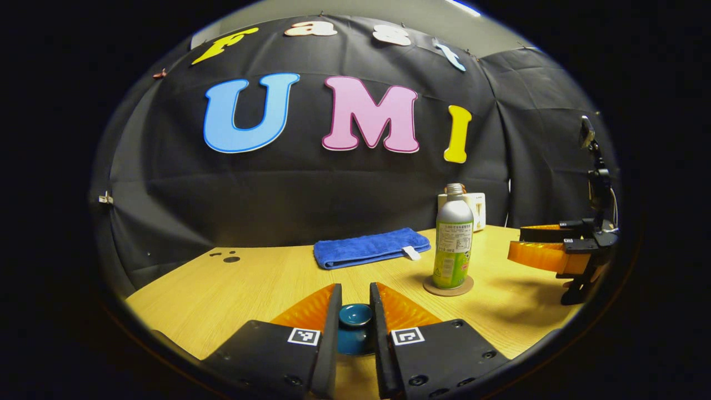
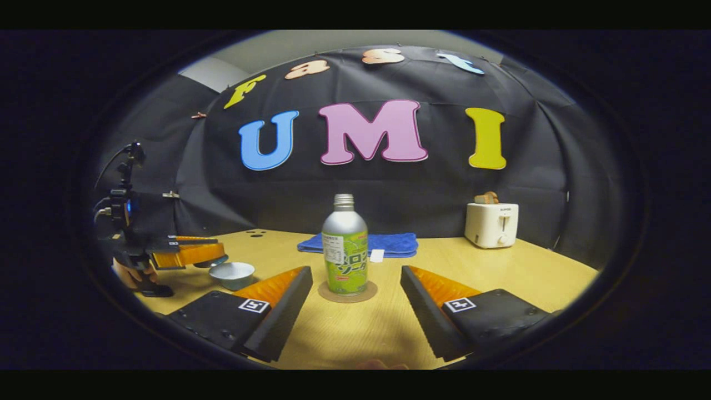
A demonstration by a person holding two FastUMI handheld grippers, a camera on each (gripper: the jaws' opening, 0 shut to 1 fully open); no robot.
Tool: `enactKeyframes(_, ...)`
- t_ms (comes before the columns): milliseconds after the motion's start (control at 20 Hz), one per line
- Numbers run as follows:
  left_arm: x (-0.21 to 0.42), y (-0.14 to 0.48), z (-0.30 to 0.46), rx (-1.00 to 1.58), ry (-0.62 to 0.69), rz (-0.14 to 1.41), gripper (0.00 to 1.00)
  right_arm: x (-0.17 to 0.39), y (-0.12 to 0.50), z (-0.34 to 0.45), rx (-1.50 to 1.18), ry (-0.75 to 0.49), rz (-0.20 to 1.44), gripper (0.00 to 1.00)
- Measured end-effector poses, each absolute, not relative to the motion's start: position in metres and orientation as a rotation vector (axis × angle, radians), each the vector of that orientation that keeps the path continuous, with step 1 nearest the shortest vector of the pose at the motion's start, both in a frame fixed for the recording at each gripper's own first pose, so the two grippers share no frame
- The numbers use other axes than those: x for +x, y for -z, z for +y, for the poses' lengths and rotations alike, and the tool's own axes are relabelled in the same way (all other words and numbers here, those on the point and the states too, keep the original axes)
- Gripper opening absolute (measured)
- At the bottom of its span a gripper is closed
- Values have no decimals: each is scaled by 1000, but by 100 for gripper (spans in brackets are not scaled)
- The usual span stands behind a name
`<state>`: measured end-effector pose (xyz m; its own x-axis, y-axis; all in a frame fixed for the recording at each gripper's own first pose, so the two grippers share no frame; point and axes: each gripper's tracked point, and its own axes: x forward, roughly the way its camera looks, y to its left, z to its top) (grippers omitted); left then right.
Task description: Open the teacup lid with one hand, grasp the water bottle and pour water into the teacup with the other hand; after pouring, place the water bottle on the coaster and then close the teacup lid.
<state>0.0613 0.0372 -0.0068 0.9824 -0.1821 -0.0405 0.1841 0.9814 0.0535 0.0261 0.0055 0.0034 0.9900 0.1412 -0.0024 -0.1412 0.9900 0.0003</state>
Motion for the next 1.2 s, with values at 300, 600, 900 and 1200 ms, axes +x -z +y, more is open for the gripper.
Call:
enactKeyframes(300,73,22,17,103,232,129,33,25,-3,5,2,-137,3,98)
enactKeyframes(600,82,25,5,118,262,161,33,24,-2,6,2,-137,2,98)
enactKeyframes(900,87,29,2,119,265,176,33,24,-1,7,3,-134,2,98)
enactKeyframes(1200,88,29,6,116,235,179,35,23,-1,8,3,-133,3,98)
